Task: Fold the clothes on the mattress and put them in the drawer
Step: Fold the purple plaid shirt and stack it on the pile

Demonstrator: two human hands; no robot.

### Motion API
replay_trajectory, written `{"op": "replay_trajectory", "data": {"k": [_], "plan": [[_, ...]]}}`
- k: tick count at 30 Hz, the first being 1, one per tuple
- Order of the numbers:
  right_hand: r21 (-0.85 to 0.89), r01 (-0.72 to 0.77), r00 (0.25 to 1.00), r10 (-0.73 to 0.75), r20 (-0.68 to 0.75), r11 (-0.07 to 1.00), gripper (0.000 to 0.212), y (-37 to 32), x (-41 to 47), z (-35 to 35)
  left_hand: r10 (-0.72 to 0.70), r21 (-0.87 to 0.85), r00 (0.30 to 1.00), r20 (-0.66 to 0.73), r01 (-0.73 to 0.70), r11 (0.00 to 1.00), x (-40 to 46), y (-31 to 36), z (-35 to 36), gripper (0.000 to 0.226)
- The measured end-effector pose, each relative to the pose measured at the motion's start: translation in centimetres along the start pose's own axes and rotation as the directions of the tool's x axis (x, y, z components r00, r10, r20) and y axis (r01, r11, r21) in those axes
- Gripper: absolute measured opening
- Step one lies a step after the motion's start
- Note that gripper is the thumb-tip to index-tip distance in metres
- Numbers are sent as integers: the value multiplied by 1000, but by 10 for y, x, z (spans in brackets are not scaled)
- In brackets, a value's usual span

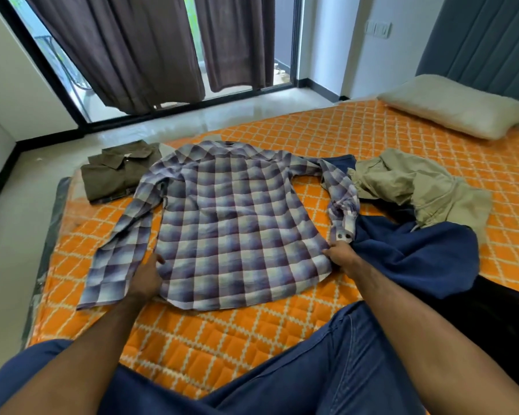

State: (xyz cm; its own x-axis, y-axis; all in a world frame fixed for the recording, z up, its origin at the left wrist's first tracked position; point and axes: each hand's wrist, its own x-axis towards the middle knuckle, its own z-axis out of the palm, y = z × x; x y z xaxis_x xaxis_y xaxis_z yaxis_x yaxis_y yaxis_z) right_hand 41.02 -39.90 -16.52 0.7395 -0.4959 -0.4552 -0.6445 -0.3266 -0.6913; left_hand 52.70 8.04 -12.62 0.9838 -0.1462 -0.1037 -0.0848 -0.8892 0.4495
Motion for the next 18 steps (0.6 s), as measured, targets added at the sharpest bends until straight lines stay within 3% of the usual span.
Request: {"op": "replay_trajectory", "data": {"k": [2, 6, 10, 13, 16, 18], "plan": [[27, -4, 1000, 4, 6, 1000, 38, -4, -9, -6, -66, -9, 995, 81, 67, 998, -7, -1, -5, 23], [185, -98, 995, 90, 50, 978, 26, -7, -23, -10, -277, -264, 945, 172, 315, 912, -15, -12, -17, 18], [226, -191, 970, 147, 196, 955, 19, -18, -71, -21, -320, -286, 919, 229, 378, 880, -31, -11, -25, 52], [-13, -200, 941, 196, 275, 980, 7, -10, -90, -23, -267, 121, 907, 327, 240, 963, -50, 1, -31, 34], [-347, -71, 960, 158, 230, 935, 25, 3, -84, -21, -225, 368, 895, 385, 75, 927, -63, 8, -31, 30], [-473, 0, 968, 119, 222, 881, 17, 0, -84, -22, -195, 512, 924, 329, -1, 859, -64, 8, -29, 38]]}}
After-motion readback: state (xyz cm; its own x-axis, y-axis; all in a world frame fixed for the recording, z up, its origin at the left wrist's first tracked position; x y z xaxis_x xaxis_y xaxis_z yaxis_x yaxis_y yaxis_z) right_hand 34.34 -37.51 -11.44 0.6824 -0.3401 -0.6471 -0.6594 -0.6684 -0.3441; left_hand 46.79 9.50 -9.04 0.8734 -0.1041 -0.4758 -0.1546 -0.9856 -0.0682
